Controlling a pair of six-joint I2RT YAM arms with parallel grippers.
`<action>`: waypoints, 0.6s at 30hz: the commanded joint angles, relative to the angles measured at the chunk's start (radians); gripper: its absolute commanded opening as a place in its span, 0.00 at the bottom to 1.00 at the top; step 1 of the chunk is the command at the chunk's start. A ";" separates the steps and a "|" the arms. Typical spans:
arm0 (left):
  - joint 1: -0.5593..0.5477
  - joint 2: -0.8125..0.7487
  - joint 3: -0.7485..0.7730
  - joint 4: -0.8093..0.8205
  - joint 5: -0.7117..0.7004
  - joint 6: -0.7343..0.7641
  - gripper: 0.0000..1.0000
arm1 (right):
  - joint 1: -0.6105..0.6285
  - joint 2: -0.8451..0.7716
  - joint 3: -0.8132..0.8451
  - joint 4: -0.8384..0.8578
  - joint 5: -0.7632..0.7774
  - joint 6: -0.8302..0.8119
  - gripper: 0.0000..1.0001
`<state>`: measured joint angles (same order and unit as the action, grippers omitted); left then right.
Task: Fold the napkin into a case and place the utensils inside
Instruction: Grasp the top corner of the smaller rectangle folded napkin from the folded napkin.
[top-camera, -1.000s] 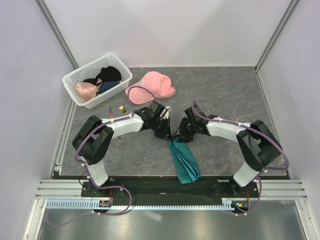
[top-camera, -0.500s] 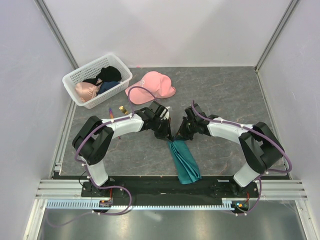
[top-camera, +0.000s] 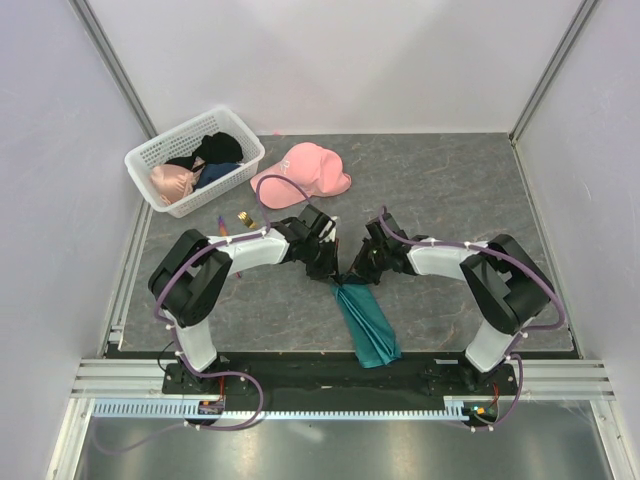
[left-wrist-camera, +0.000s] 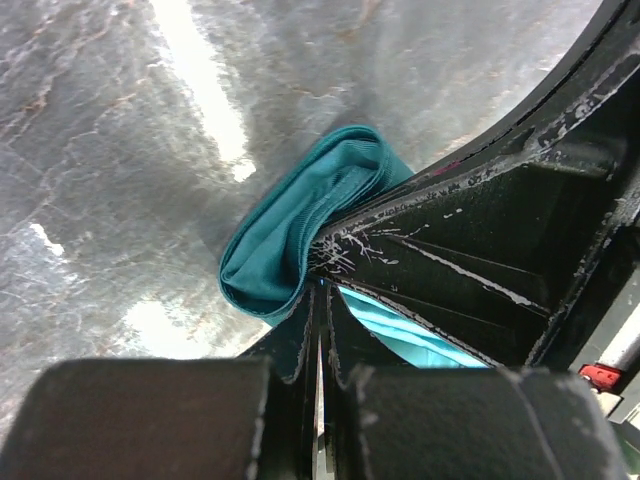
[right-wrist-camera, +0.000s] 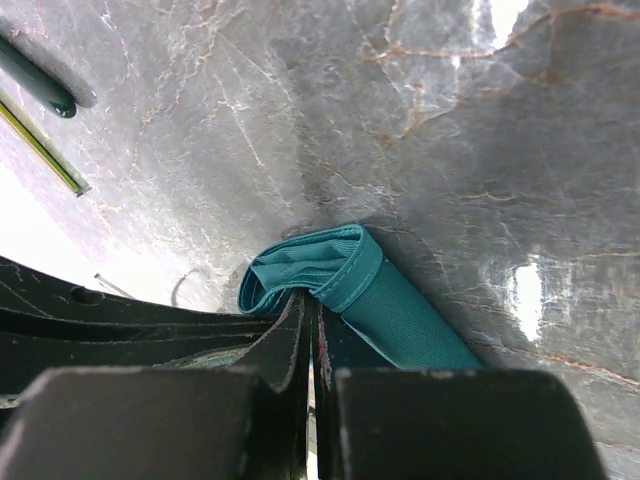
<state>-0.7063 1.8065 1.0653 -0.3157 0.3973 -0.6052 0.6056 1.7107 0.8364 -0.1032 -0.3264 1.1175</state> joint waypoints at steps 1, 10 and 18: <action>-0.004 -0.001 0.013 0.049 0.031 -0.018 0.02 | -0.010 -0.020 0.004 0.019 0.001 0.013 0.06; -0.002 -0.026 0.004 0.049 0.029 -0.016 0.02 | -0.036 -0.160 -0.010 -0.167 0.024 -0.111 0.36; -0.002 -0.016 0.005 0.043 0.029 -0.008 0.02 | -0.041 -0.137 -0.025 -0.159 0.026 -0.128 0.02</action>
<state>-0.7067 1.8107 1.0645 -0.2977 0.4026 -0.6052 0.5694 1.5631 0.8223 -0.2550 -0.3126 1.0111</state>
